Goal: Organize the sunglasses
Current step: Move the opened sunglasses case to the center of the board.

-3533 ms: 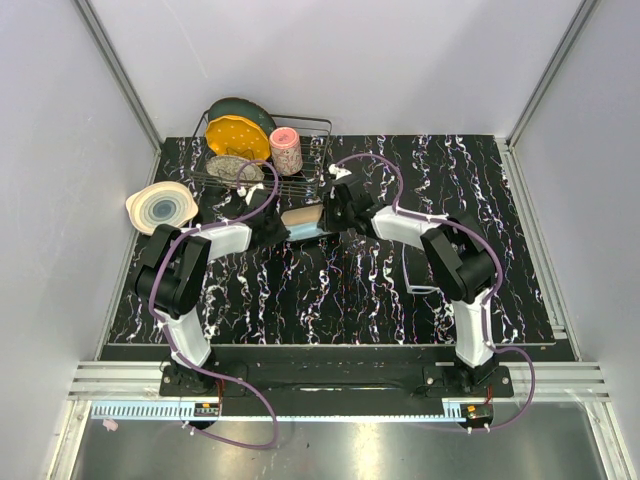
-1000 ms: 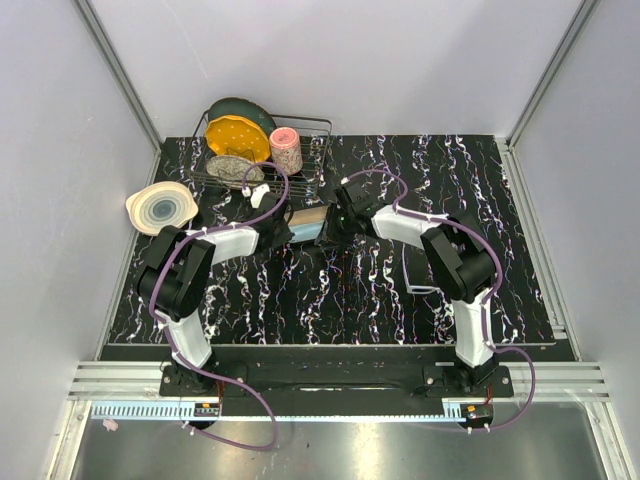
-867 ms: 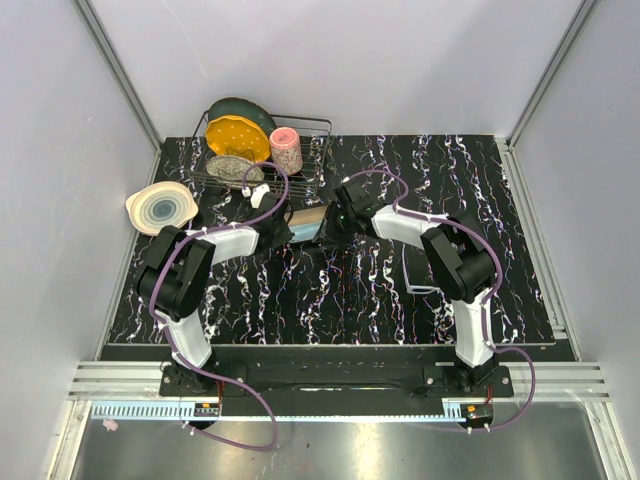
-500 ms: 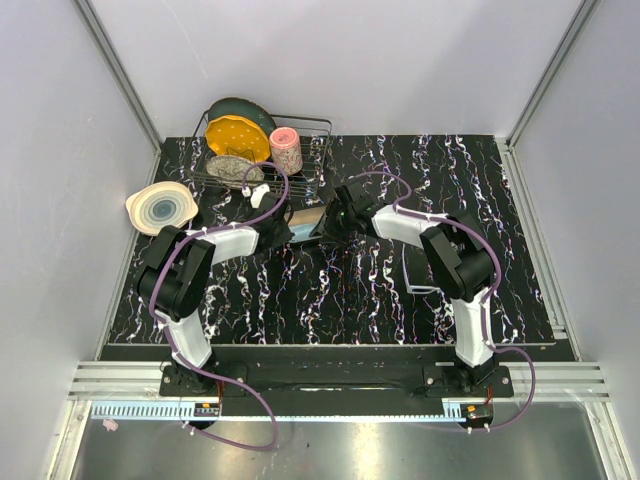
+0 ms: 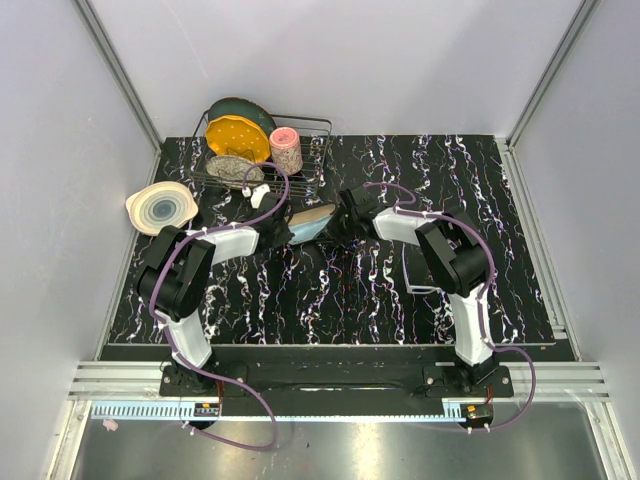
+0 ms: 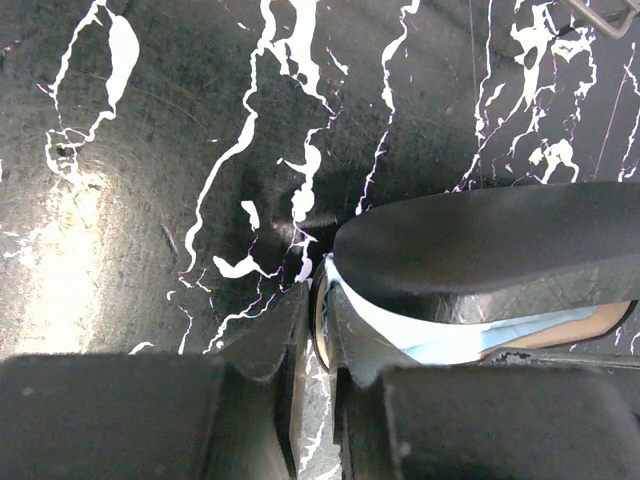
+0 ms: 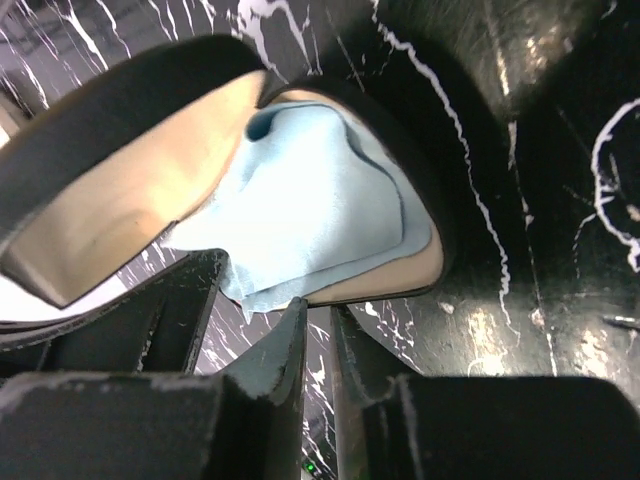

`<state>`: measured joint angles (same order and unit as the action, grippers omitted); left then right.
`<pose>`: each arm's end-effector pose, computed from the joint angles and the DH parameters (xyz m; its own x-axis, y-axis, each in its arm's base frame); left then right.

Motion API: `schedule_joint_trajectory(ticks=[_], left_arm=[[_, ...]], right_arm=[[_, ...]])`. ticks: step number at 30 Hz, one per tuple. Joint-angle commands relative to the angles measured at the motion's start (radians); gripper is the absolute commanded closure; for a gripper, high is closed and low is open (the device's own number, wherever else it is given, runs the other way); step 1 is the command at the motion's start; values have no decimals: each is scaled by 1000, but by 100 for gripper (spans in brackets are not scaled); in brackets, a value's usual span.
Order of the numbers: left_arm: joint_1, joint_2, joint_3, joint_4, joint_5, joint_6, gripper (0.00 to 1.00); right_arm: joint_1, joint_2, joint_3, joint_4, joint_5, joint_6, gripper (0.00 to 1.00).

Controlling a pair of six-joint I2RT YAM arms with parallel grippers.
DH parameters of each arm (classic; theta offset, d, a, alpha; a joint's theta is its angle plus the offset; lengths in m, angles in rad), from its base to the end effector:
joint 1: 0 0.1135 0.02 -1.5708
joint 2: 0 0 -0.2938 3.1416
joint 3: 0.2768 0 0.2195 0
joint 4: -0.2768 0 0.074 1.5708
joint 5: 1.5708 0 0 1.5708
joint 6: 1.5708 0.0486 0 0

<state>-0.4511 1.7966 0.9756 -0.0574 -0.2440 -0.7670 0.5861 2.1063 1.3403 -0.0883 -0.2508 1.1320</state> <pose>0.3209 -0.1424 0.1929 -0.6960 -0.4111 -0.5887 -0.2761 0.9101 -0.3091 0.3626 0.2552 0.1717 -0.8749 0.4718 -0.1096 0.2834 0.6822 0.6740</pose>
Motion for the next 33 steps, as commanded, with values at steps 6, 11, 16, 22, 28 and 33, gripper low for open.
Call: schedule_joint_trajectory(ticks=[6,11,16,22,28,33], left_arm=[[-3,7,20,-32,-38,51,85],[0,-3,41,-30,-47,66,75],[-1,-36,46,-33,-55,80,69],[5,-101,40,-44,-77,78,59],[12,-174,41,-50,-101,84,48],[19,-220,32,-61,-107,89,46]], right_arm=[[-26,75,10,51,4,78,82],[-31,100,31,59,2,100,82],[-34,109,57,61,12,101,82],[-39,121,89,59,18,104,80],[-45,133,108,61,30,107,81],[-48,141,105,76,42,140,81]])
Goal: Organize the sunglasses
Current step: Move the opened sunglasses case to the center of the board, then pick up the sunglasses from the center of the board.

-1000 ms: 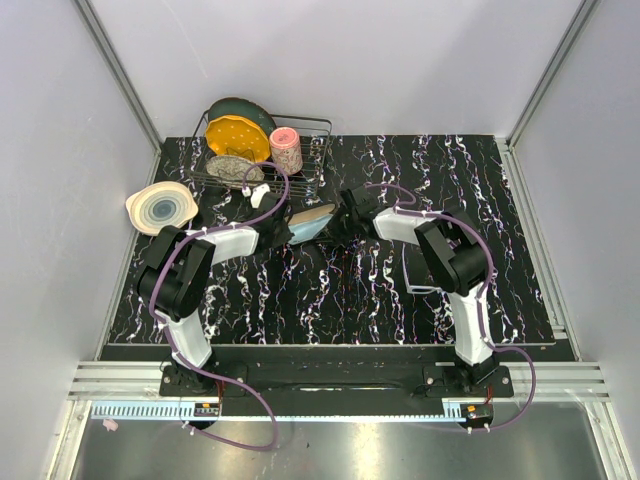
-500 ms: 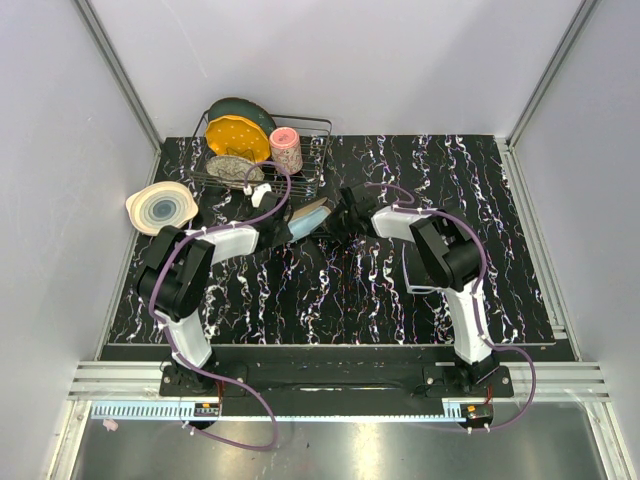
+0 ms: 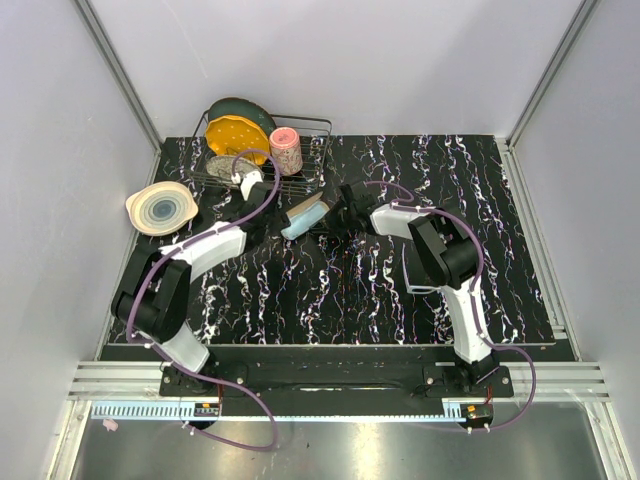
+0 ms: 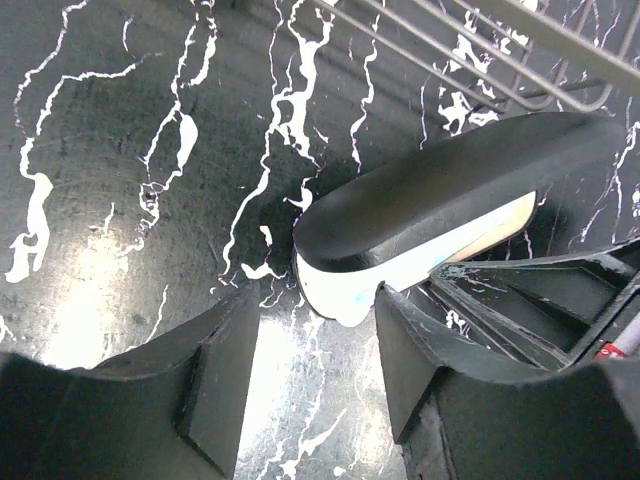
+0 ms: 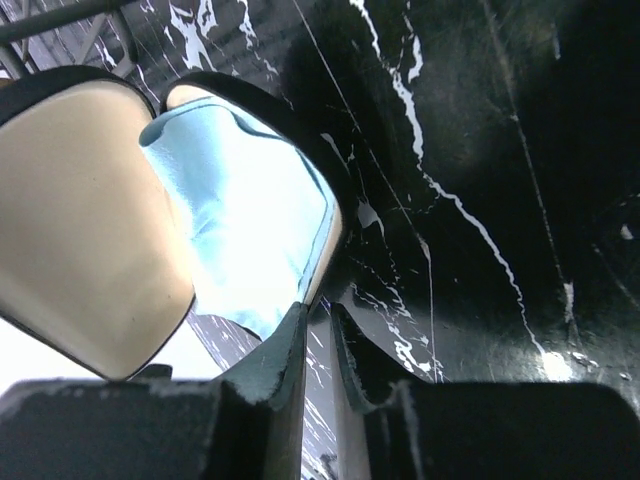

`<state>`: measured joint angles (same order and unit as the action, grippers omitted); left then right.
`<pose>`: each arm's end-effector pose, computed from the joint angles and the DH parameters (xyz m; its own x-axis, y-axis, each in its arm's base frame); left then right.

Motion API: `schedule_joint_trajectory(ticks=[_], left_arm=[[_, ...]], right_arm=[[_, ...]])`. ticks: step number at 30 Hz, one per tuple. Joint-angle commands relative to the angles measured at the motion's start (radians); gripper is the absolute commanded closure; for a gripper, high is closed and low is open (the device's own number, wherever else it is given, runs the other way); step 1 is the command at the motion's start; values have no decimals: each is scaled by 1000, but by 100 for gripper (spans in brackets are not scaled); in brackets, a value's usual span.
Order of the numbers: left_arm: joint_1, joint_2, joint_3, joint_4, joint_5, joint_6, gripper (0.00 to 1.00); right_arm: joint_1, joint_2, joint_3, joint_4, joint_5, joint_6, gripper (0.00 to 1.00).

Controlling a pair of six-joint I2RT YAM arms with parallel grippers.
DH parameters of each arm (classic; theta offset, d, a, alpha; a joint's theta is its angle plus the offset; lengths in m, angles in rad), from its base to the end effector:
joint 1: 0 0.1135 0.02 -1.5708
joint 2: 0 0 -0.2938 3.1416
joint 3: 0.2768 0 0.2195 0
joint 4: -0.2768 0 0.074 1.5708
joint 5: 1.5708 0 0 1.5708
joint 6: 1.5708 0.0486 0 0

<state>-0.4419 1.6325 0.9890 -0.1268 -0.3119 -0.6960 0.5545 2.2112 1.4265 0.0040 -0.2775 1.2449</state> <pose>0.3041 -0.1274 0.2443 -0.6164 -0.3834 -0.6878 -0.2440 0.9234 -0.2962 0.3952 0.2604 0.1574 -0.8280 0.5589 -0.0448 0.3517 0.5800 0.7348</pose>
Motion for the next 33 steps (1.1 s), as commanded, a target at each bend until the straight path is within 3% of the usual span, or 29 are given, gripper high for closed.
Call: schedule_joint_trajectory(ticks=[1,8,20,26,33], left_arm=[[9,-60,17,7,-41,20,46],[23,-88,-1,-8,-39,24,45],[51,-103,-13,-20,-33,27,43],[68,-118,-24,-27,-18,27,40],[78,-145,-38,-30,13,30,35]], right_arm=[[-18,36,18,-13,70,36,80],[-19,38,37,25,81,41,73],[-27,-45,9,37,109,-18,49],[-44,-178,-56,17,145,-91,32],[-71,-312,-89,-91,184,-212,23]])
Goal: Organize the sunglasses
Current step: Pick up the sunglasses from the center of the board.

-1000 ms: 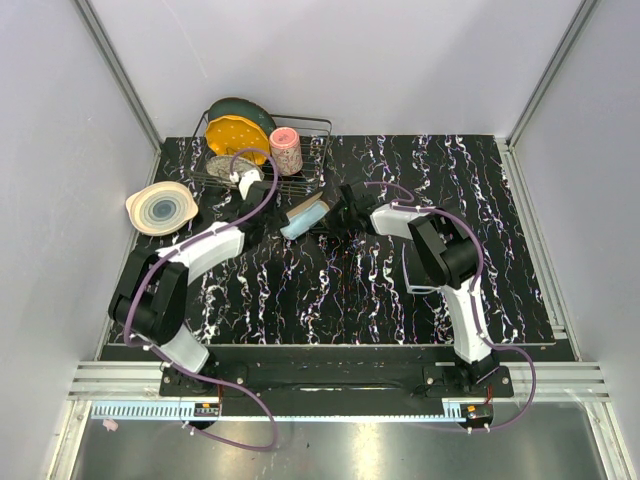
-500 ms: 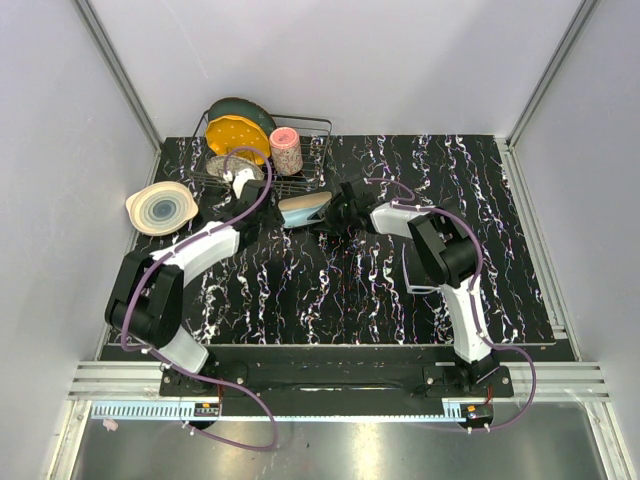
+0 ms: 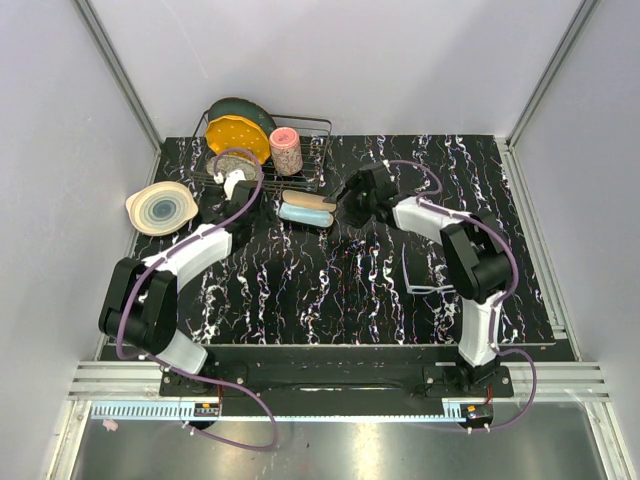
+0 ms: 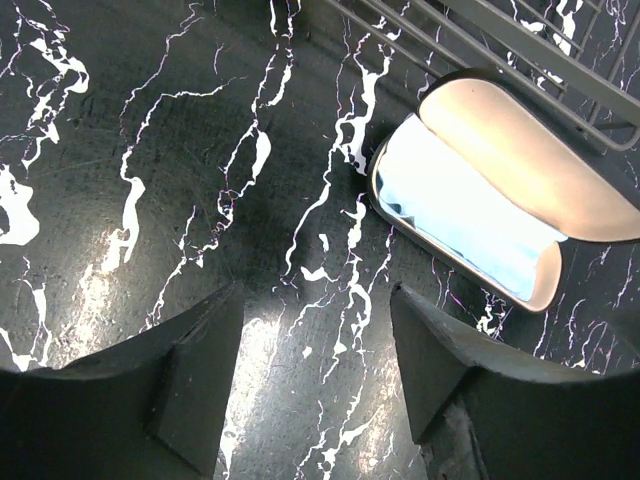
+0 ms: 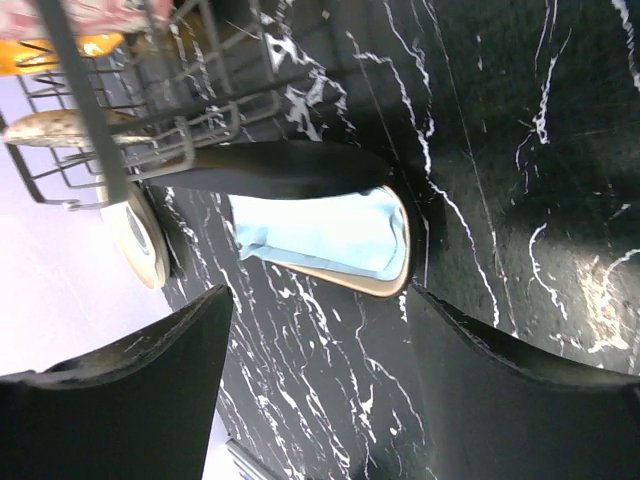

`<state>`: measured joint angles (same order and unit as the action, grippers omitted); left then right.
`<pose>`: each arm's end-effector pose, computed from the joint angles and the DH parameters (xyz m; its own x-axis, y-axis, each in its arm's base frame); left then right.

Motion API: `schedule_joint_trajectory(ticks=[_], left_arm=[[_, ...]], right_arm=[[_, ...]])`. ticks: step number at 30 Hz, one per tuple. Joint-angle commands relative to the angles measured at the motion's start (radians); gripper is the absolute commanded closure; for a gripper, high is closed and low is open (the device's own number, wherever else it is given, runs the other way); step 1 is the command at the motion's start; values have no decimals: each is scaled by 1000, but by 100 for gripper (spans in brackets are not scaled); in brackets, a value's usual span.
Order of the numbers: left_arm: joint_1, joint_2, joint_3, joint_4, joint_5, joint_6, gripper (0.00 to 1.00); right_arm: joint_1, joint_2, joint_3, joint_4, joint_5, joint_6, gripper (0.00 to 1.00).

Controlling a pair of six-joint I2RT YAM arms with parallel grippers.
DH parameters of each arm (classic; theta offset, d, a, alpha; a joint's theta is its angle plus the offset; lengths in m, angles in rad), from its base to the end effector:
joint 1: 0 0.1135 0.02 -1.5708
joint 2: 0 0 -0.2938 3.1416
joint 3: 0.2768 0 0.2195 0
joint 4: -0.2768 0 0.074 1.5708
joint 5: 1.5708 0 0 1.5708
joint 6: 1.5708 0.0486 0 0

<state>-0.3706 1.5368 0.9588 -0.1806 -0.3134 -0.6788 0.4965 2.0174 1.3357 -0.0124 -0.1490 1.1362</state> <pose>0.2915 -0.0972 0.2593 -0.5844 -0.4137 -0.6981 -0.2967 0.9097 -0.2906 0.3856 0.2171 0.2139 -0.7551 0.6111 -0.2375 0.2696 0.6196 0.7372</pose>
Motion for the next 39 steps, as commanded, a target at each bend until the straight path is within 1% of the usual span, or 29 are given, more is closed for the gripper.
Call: schedule_joint_trajectory(ticks=[1,3,5,6,7,8,9,10,11,12,13,14,15,18,20,21,24,28,31,34,35,36,38,39], left_arm=[[7,-52,-6,23,16,15,34],[7,-55,1,6,22,24,33],[9,-58,14,-26,31,35,29],[9,-58,24,-36,40,53,27],[7,-60,31,-45,49,59,21],[9,-61,38,-59,69,62,14],[9,-64,40,-63,82,71,6],[9,-69,41,-66,94,74,1],[9,-72,40,-65,120,76,1],[10,-76,38,-62,135,81,1],[12,-84,37,-56,148,82,1],[10,-86,32,-48,172,82,1],[10,-90,29,-40,187,85,1],[10,-106,20,-17,234,88,1],[12,-116,15,-8,243,85,1],[12,-118,12,-10,243,81,1],[13,-141,0,-10,234,62,1],[18,-182,-41,36,218,35,1],[19,-225,-89,85,211,27,1],[21,-244,-101,89,212,33,1],[21,-245,-97,87,220,38,1],[22,-247,-95,89,230,47,1],[22,-247,-83,87,275,54,1],[22,-245,-77,81,292,59,1]], right_arm=[[-16,-131,3,-98,63,-118,23],[-27,-179,-10,-170,87,-176,24],[-51,-229,-36,-224,139,-225,25],[-61,-282,-46,-295,173,-281,25],[-73,-313,-55,-332,207,-314,25],[-91,-371,-75,-371,286,-349,25],[-104,-399,-82,-449,328,-422,25],[-116,-425,-89,-490,369,-450,24],[-130,-469,-102,-533,447,-492,22],[-166,-488,-115,-605,485,-507,19],[-186,-505,-128,-635,511,-519,17],[-212,-529,-165,-659,544,-530,11],[-269,-539,-187,-687,540,-533,9],[-354,-554,-248,-721,537,-530,6],[-363,-551,-276,-732,590,-530,6],[-375,-545,-285,-738,594,-530,4],[-437,-511,-303,-738,551,-533,4],[-452,-467,-299,-736,533,-589,11],[-464,-450,-308,-729,491,-612,14],[-490,-422,-322,-713,430,-630,18],[-490,-408,-328,-706,386,-636,20],[-524,-401,-332,-696,361,-636,21],[-541,-378,-340,-686,300,-639,24],[-555,-372,-340,-675,281,-644,29]])
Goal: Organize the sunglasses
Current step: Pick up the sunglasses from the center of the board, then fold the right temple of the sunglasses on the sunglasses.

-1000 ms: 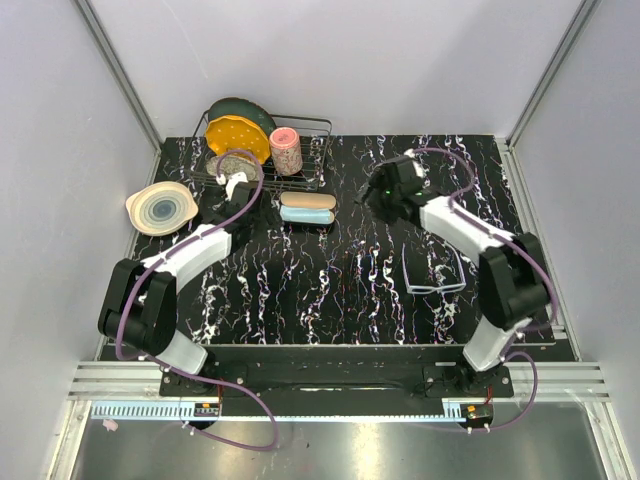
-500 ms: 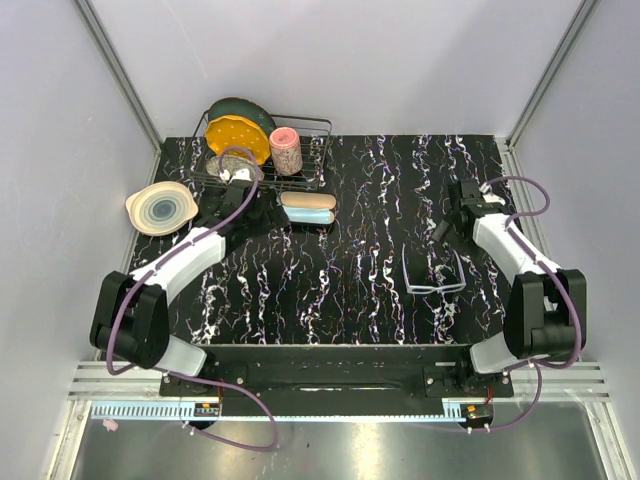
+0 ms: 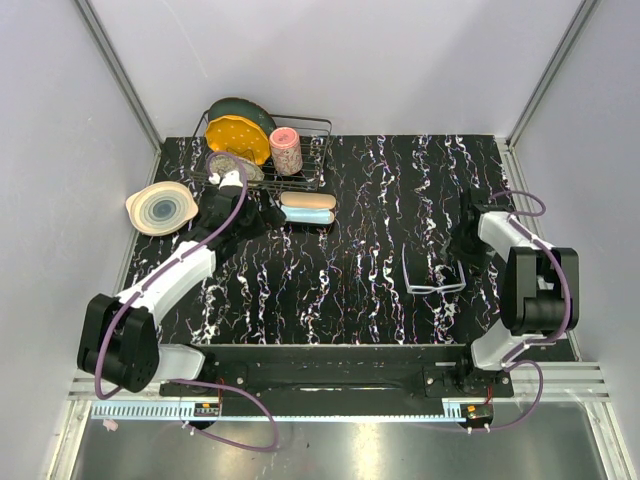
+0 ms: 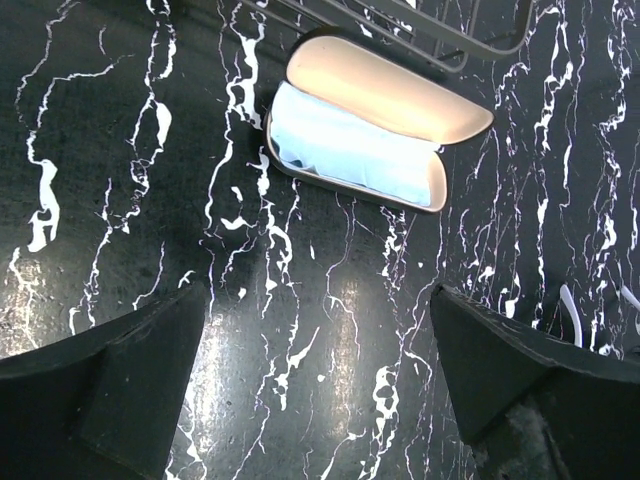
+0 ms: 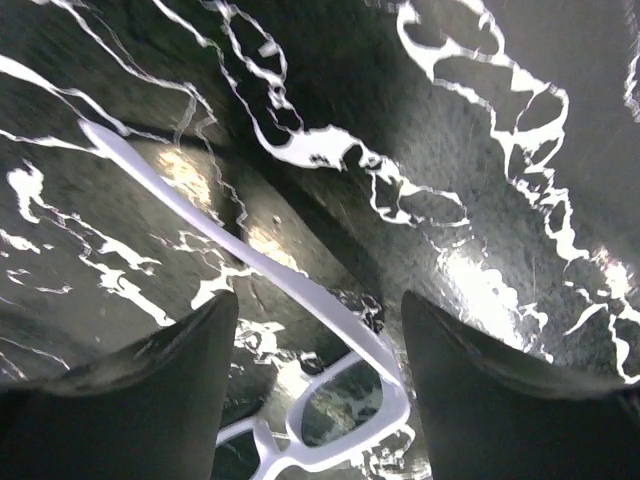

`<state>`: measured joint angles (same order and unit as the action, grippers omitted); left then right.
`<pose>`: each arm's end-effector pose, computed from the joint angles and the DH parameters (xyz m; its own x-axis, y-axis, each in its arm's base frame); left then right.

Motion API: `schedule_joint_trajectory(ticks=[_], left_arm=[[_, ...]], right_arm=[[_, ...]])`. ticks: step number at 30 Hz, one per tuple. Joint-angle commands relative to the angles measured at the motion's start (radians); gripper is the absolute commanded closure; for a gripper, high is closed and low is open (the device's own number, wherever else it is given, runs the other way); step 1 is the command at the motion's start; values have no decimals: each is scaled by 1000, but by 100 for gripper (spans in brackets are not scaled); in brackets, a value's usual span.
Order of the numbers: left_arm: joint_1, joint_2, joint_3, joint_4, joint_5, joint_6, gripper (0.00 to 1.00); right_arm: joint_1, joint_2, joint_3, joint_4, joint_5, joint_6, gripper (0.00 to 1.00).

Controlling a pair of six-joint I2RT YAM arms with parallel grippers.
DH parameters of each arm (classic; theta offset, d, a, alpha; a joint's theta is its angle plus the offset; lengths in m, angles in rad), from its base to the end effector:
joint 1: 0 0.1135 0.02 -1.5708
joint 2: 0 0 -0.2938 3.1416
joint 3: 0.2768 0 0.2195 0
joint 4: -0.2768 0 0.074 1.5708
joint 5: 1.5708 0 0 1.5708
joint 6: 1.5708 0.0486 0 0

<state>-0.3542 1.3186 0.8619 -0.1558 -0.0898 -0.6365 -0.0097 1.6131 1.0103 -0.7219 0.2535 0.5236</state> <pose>0.2480 -0.0871 0.2884 -0.5981 -0.4100 -0.6886 -0.0980 0.8902 -0.4449 0.2697 -0.0148 0.2193 -0.8046 0.4919 -0.3326 0.5460 0.8331 -0.0888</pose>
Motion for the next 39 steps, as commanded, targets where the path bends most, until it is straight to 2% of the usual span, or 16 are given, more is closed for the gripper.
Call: schedule_joint_trajectory(ticks=[1,2,3,5,7,13,16,19,22,24,29,33,37,39], left_arm=[[8,-24,28,42,84,23,1],[8,-21,41,42,135,32,1],[9,-18,46,41,154,44,1],[8,-19,54,35,176,50,1],[8,-30,51,35,180,63,1],[12,-44,94,-25,229,118,1],[18,-45,124,-63,266,153,1],[24,-48,163,-108,272,175,1],[38,-55,209,-154,295,187,1],[52,-58,236,-185,314,190,1],[63,-119,315,-182,433,198,1],[63,-163,318,-10,632,156,1],[64,-179,350,79,829,100,1],[63,-191,376,111,880,83,7]], right_arm=[[-52,39,-16,38,-135,-34,31],[-53,50,-18,42,-157,-39,34],[-53,54,-15,41,-166,-43,43],[-55,64,-7,38,-192,-51,50],[-55,61,-3,39,-209,-53,62],[-53,24,5,56,-250,-66,83],[-52,1,8,94,-331,-73,93],[-33,-36,36,116,-364,-83,100],[5,-99,88,118,-373,-103,100],[80,-131,122,121,-372,-120,100],[191,-234,231,189,-372,-172,100],[226,-274,298,271,-479,-226,100],[235,-326,333,398,-627,-309,100],[237,-347,321,458,-680,-323,100]])
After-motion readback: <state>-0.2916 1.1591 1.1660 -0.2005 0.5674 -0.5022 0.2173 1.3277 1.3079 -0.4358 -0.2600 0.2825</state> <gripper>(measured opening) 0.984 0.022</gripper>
